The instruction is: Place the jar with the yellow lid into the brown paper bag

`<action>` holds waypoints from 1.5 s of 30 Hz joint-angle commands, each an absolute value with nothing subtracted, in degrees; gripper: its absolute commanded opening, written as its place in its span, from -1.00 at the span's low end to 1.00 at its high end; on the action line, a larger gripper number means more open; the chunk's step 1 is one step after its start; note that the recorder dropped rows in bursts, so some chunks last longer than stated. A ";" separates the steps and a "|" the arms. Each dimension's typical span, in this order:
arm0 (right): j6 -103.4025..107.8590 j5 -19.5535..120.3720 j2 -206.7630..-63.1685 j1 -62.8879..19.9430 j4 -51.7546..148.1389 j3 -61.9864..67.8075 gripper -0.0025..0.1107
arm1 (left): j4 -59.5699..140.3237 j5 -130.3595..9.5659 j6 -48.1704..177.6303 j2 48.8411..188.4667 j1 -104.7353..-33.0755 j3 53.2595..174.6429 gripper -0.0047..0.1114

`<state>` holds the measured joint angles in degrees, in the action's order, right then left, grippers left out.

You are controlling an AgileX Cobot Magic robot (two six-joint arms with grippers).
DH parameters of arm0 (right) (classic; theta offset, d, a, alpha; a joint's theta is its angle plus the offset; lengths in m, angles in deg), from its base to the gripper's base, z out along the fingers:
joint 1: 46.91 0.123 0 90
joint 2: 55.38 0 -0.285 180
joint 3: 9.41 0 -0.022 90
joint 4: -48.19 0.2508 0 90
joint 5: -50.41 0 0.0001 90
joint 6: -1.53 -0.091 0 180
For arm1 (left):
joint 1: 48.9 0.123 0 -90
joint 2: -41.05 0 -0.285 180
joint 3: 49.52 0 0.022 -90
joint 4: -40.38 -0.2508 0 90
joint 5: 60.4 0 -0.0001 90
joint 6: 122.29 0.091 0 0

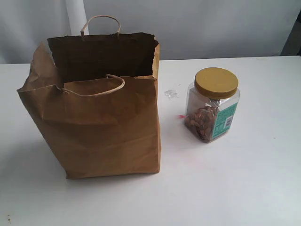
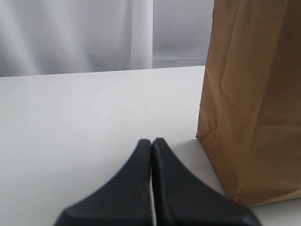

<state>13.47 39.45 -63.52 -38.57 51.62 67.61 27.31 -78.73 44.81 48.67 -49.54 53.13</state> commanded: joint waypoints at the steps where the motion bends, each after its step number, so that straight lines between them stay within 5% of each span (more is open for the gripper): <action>1: 13.39 39.44 -63.17 -39.00 52.10 67.81 -0.96 | 27.53 -78.19 44.59 48.84 -49.82 53.26 -0.90; 17: 13.33 56.37 -63.17 -39.00 52.78 67.81 -0.96 | 27.53 -78.19 44.59 48.84 -49.82 53.26 -0.90; 28: 8.61 59.29 -63.17 -39.00 70.94 67.81 -0.96 | 27.53 -78.19 44.59 48.84 -49.82 53.26 -0.90; 36: 8.74 39.81 -69.82 -39.00 68.15 50.19 -0.96 | 27.53 -78.19 44.59 48.84 -49.82 53.26 -0.90; 45: 3.32 15.34 -100.57 -39.00 54.09 20.18 -0.96 | 27.53 -78.19 44.59 48.84 -49.82 53.26 -0.90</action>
